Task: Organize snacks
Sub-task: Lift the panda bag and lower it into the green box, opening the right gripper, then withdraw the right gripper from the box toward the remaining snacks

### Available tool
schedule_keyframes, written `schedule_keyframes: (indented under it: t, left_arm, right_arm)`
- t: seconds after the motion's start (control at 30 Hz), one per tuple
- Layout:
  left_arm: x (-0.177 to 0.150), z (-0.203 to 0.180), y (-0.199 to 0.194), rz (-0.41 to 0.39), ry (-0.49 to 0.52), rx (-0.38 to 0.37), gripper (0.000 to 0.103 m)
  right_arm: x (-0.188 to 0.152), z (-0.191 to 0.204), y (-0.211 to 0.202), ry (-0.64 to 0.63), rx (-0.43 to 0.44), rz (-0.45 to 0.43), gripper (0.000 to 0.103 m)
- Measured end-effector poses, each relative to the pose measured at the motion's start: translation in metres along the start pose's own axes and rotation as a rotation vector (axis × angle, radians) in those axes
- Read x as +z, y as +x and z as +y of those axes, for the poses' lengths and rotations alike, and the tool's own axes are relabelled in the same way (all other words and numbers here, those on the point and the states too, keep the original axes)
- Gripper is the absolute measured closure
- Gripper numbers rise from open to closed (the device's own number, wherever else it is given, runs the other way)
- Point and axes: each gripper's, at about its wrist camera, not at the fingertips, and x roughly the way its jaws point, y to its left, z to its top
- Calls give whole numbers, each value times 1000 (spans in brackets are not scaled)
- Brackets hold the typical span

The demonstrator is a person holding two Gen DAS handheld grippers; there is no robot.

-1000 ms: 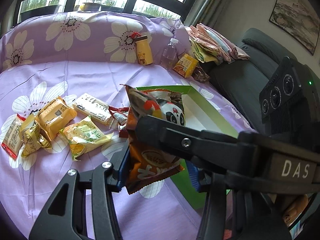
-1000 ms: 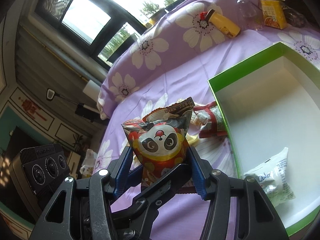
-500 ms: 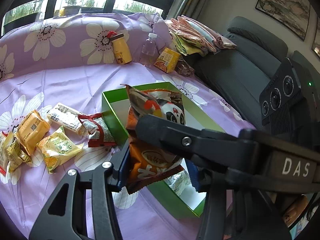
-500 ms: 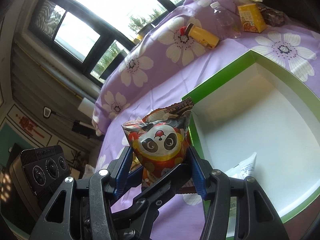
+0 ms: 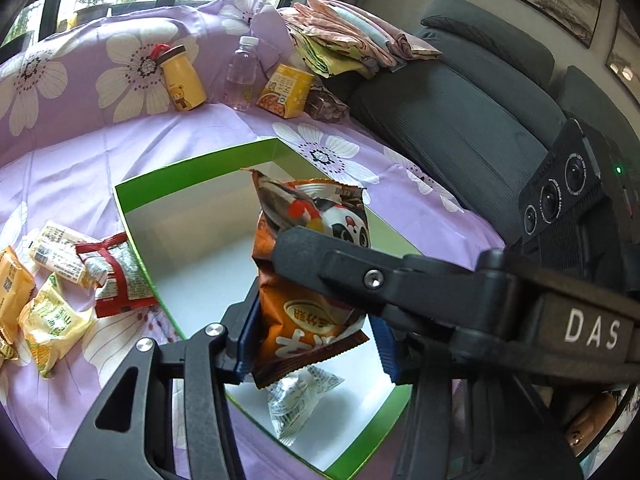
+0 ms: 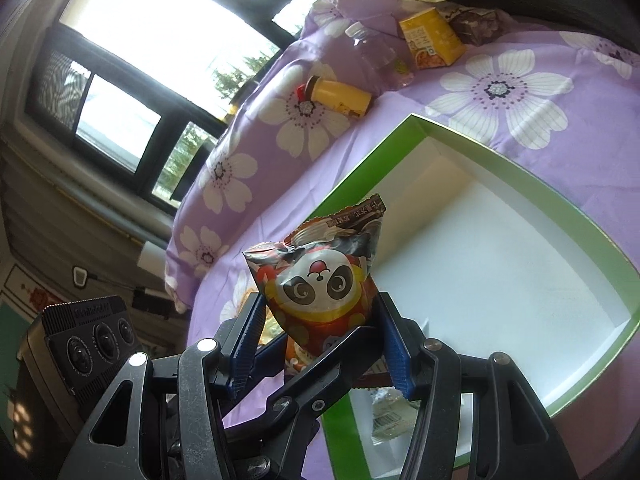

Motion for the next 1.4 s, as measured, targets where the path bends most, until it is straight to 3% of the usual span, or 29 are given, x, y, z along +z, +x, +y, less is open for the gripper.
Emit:
schedule_keyframes:
  t: [0.5, 1.07, 1.23, 1.4]
  left_arm:
    - [6, -12, 44, 88, 2, -102, 55]
    - [7, -3, 57, 122, -69, -101, 56]
    - [6, 3, 54, 118, -90, -71, 44]
    - [3, 7, 34, 69, -84, -77, 41]
  right_arm:
    - [7, -34, -14, 112, -110, -30, 45]
    - [9, -40, -12, 133, -163, -22, 45]
    - [9, -40, -12, 133, -171, -28, 45]
    - [9, -37, -15, 125, -193, -48, 45]
